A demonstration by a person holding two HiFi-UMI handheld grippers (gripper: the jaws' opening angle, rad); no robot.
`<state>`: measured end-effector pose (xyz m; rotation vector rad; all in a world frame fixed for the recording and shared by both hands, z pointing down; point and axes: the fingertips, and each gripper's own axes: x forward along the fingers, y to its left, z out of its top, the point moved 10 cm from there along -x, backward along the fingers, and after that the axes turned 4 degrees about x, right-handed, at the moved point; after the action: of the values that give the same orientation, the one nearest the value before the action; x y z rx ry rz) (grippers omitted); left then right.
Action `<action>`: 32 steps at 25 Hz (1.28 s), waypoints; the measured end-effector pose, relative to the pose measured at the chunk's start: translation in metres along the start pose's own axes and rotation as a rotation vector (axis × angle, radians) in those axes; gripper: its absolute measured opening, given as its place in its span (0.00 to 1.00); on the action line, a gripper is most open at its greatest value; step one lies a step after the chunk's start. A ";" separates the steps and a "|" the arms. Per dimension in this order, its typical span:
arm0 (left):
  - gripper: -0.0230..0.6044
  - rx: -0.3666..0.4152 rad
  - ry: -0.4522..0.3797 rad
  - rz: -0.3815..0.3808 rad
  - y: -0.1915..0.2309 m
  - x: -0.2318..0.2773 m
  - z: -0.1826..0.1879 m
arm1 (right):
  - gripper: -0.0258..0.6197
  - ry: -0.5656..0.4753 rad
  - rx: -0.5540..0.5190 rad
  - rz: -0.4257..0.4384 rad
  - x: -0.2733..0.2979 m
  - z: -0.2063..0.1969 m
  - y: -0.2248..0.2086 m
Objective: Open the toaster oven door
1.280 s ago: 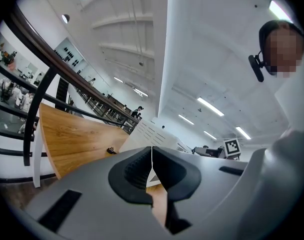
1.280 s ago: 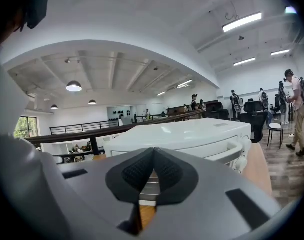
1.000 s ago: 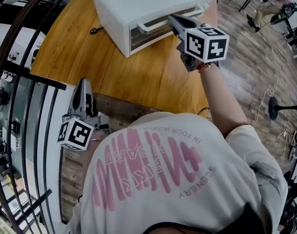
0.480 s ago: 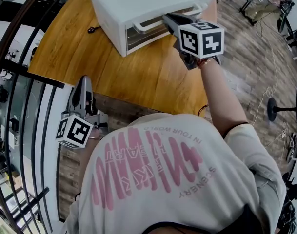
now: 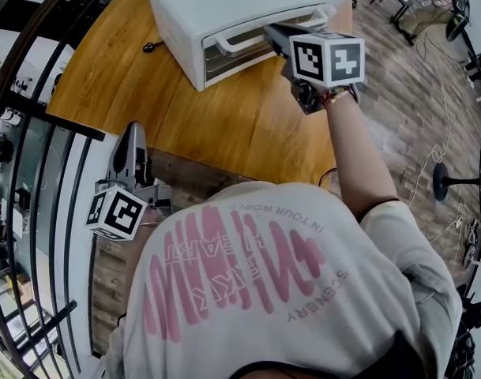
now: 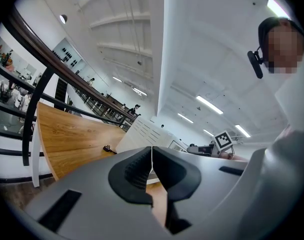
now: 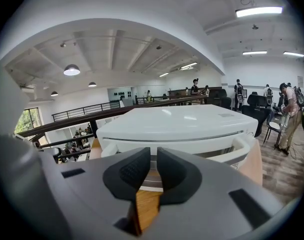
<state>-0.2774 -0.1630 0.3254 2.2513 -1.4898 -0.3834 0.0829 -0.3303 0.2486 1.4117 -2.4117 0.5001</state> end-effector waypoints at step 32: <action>0.07 -0.026 0.056 -0.059 -0.001 0.015 -0.022 | 0.09 -0.062 0.077 -0.056 -0.056 -0.084 -0.002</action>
<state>-0.2616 -0.1723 0.3440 2.2704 -1.3853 -0.3521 0.1180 -0.2511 0.3003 1.5435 -2.4175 0.5488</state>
